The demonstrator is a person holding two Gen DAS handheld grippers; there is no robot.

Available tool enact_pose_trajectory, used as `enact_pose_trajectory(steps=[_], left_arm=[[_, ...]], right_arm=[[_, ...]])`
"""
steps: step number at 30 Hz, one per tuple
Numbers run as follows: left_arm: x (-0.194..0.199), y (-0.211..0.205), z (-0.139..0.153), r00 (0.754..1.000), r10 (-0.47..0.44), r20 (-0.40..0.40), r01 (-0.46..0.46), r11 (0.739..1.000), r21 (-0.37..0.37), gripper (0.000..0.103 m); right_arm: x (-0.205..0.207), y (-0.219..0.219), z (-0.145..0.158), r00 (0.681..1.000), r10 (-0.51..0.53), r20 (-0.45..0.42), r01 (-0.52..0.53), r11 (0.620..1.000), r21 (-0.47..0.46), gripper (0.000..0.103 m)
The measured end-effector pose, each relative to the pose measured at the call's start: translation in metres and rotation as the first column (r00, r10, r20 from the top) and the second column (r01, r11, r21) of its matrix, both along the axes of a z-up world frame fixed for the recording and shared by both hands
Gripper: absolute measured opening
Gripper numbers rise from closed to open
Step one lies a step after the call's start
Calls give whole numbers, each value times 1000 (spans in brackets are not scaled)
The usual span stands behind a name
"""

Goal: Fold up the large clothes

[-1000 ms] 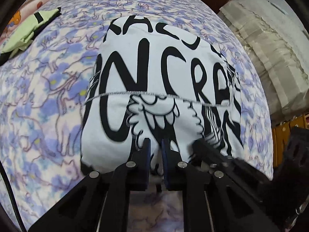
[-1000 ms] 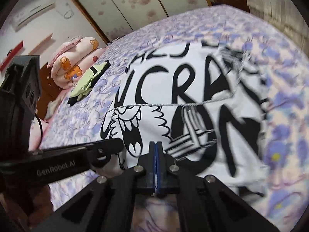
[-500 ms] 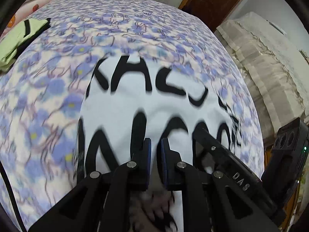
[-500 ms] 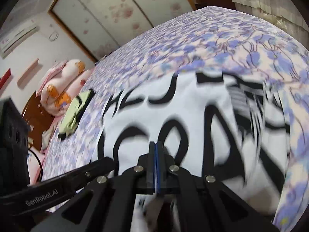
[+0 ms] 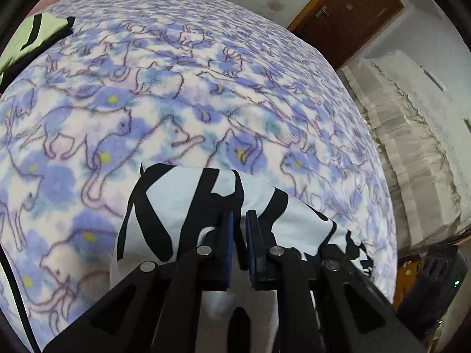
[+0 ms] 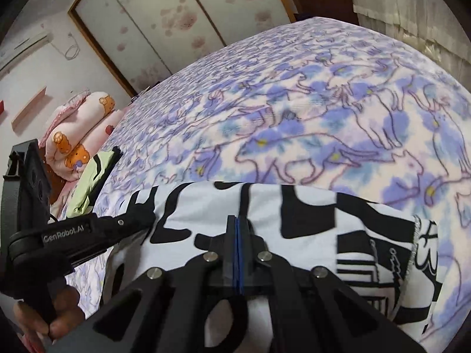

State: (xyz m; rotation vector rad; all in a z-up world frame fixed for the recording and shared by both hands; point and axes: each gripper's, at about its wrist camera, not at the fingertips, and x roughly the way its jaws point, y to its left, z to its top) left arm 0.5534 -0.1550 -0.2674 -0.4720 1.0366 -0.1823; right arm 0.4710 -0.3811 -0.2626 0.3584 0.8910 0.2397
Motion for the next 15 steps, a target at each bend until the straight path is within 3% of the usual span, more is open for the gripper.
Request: enact_pose_trajectory(steps=[9, 15], left_arm=[[-7, 5, -8, 1000, -14, 11, 14, 1000, -1, 6], [-8, 4, -21, 1000, -17, 24, 17, 1000, -2, 3]], right_arm=[[-16, -39, -4, 994, -112, -3, 112, 994, -16, 0], [-29, -87, -20, 953, -289, -91, 293, 955, 43, 0]])
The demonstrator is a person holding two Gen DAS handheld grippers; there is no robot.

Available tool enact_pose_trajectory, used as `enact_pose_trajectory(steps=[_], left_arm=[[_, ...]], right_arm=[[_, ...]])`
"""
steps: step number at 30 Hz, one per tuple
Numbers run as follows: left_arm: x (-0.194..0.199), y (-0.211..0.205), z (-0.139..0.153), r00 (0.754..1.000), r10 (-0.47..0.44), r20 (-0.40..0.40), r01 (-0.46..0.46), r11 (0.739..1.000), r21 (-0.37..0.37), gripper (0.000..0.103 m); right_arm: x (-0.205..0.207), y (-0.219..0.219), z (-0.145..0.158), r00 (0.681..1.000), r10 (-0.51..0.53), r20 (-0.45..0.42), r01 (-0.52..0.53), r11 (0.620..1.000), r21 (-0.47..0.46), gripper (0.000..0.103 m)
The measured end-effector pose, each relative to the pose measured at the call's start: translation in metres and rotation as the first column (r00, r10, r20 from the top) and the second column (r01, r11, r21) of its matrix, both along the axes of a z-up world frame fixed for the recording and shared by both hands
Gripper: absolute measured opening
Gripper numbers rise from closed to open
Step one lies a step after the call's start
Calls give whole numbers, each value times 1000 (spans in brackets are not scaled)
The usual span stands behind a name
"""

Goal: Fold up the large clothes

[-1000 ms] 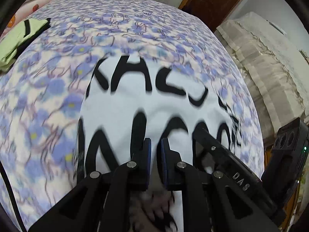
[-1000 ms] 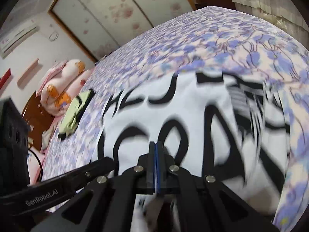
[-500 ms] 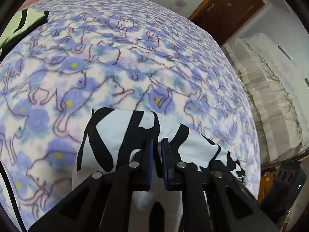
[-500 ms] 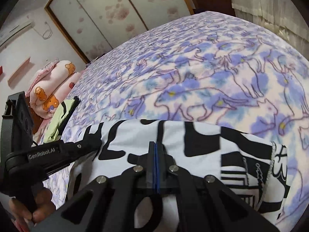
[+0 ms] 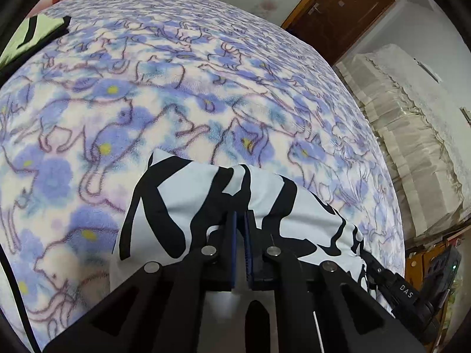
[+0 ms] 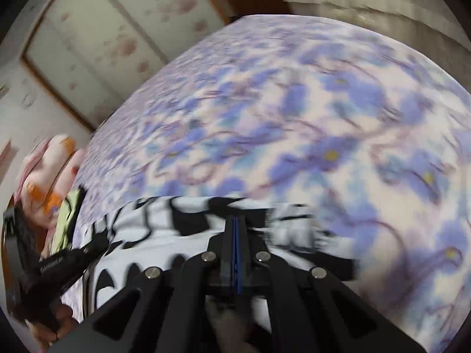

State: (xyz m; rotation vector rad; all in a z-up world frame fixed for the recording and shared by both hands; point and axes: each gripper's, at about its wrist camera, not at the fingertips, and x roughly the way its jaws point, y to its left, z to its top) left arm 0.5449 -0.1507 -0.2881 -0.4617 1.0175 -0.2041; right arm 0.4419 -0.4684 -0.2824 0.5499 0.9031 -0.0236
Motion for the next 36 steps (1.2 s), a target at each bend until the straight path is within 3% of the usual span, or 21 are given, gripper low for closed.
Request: enact_pose_trajectory(steps=[4, 10, 15, 27, 32, 36], left_arm=[[1, 5, -12, 1000, 10, -5, -10, 999, -37, 1], [1, -1, -17, 1000, -1, 4, 1, 1000, -3, 1], [2, 5, -21, 1000, 11, 3, -10, 998, -56, 1], [-16, -5, -9, 999, -33, 1, 33, 996, 83, 1], [-35, -8, 0, 999, -49, 2, 48, 985, 165, 1], [-48, -3, 4, 999, -42, -13, 44, 985, 165, 1]], right_arm=[[-10, -11, -6, 999, -28, -17, 28, 999, 44, 0], [-12, -4, -5, 1000, -22, -22, 21, 1000, -15, 0], [-16, -2, -5, 1000, -22, -18, 22, 999, -33, 0], [-43, 7, 4, 998, 2, -64, -13, 987, -161, 0], [-59, 0, -3, 993, -29, -111, 13, 990, -142, 0], [-66, 2, -1, 988, -43, -146, 15, 983, -184, 0]])
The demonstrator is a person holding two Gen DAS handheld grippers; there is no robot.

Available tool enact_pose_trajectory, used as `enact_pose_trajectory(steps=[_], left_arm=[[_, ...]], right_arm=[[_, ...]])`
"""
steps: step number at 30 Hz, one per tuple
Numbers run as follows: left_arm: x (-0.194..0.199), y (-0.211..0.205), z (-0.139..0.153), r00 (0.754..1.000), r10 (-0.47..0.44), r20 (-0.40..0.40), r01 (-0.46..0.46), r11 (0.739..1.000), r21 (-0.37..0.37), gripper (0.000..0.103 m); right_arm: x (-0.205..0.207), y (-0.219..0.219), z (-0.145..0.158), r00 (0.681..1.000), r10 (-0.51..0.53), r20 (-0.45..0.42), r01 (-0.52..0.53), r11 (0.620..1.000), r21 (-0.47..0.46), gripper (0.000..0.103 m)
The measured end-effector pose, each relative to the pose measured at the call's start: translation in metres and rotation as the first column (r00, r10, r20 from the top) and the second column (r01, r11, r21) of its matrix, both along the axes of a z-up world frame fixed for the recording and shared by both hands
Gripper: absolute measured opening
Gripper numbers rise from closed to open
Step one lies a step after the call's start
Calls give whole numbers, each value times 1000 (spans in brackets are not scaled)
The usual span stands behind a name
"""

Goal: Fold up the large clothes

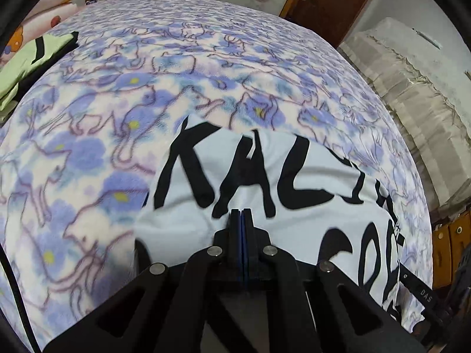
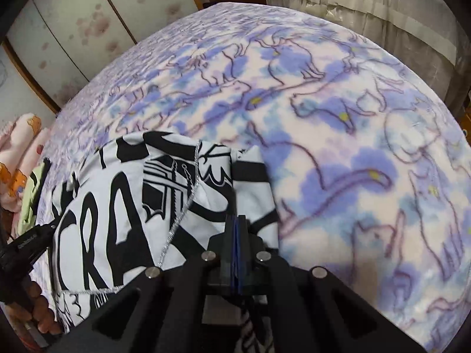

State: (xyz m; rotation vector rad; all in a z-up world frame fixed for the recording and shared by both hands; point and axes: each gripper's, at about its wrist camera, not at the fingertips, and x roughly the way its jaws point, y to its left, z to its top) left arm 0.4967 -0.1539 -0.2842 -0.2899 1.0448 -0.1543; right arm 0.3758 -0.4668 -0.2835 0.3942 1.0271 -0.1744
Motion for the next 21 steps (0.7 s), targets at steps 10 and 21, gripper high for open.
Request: enact_pose_trajectory(steps=[10, 21], left_arm=[[-62, 18, 10, 998, 30, -52, -29, 999, 32, 1], [-115, 34, 21, 987, 82, -139, -81, 997, 12, 3]], right_arm=[[-22, -9, 8, 997, -37, -63, 39, 999, 23, 0], [-52, -18, 15, 992, -13, -128, 23, 997, 74, 0]])
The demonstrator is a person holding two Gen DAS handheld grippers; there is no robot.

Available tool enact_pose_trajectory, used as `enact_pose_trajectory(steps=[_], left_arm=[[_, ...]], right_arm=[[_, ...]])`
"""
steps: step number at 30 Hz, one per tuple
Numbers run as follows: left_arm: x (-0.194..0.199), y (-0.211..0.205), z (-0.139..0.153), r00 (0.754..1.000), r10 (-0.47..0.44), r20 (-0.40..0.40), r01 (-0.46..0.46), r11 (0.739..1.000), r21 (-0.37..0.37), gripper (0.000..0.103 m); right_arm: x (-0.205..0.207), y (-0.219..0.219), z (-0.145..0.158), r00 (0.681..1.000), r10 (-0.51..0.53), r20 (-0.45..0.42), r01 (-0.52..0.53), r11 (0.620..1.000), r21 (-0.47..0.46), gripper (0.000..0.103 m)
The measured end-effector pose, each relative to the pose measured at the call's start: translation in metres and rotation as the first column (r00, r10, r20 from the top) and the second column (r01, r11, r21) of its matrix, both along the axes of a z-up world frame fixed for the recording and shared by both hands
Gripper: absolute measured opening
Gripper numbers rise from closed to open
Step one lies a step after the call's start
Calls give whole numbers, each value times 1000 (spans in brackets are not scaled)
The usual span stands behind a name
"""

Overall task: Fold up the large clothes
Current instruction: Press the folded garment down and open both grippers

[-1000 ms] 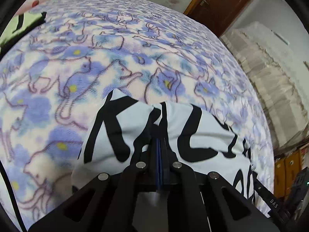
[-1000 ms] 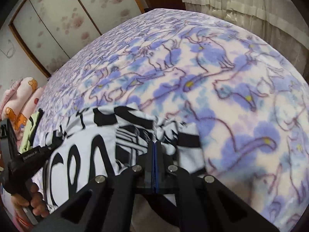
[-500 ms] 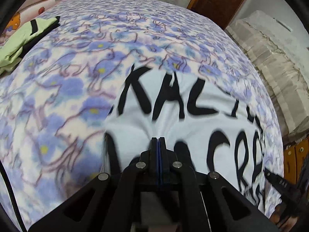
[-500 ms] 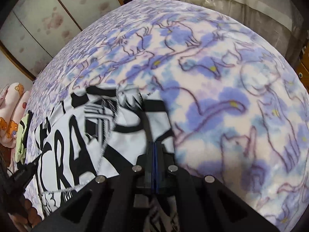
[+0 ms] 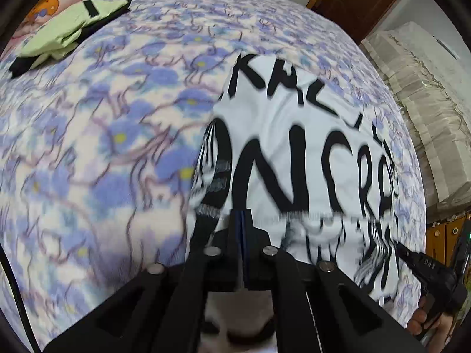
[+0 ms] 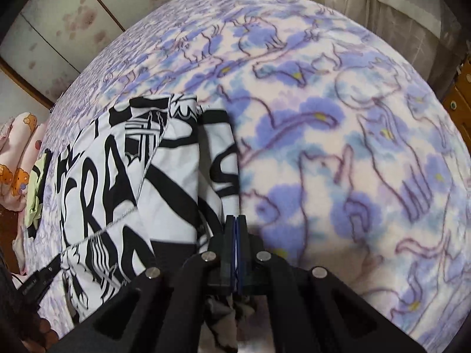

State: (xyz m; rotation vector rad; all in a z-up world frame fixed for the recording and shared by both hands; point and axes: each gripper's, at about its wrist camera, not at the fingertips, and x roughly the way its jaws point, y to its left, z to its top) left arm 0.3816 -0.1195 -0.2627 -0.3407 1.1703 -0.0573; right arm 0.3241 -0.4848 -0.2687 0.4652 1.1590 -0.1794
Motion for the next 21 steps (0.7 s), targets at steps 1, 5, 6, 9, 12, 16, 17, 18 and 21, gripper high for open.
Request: enact_pose_trajectory(steps=[1, 5, 6, 9, 12, 16, 17, 18, 21], left_arm=[[-6, 1, 0, 1000, -2, -6, 2, 1000, 10, 3], [-24, 9, 5, 999, -3, -42, 4, 1000, 19, 3], [-26, 11, 5, 998, -2, -55, 3, 1000, 17, 3], [-33, 14, 8, 994, -12, -104, 20, 997, 79, 22], [-37, 20, 11, 990, -6, -142, 27, 989, 144, 28], [-40, 27, -2, 965, -25, -263, 55, 993, 107, 39], [-42, 28, -4, 958, -32, -286, 63, 993, 103, 43], [-43, 28, -4, 958, -32, -286, 65, 992, 105, 48], [-43, 30, -2, 957, -38, -288, 71, 992, 103, 61]], right_arm=[[-2, 0, 0, 1000, -1, -3, 1, 1000, 12, 0], [-10, -4, 4, 1000, 11, -17, -10, 998, 57, 3], [-11, -5, 5, 1000, 13, -17, -12, 998, 69, 3], [-14, -11, 5, 999, 30, -26, -26, 990, 141, 14], [-16, -17, 4, 998, 62, -32, -54, 976, 209, 38], [-17, -32, 2, 995, 100, -25, -89, 958, 271, 60], [-17, -36, -1, 994, 104, -24, -92, 946, 310, 61], [-18, -40, -4, 994, 107, -23, -93, 933, 347, 63], [-18, -49, -11, 993, 117, -28, -94, 899, 428, 73]])
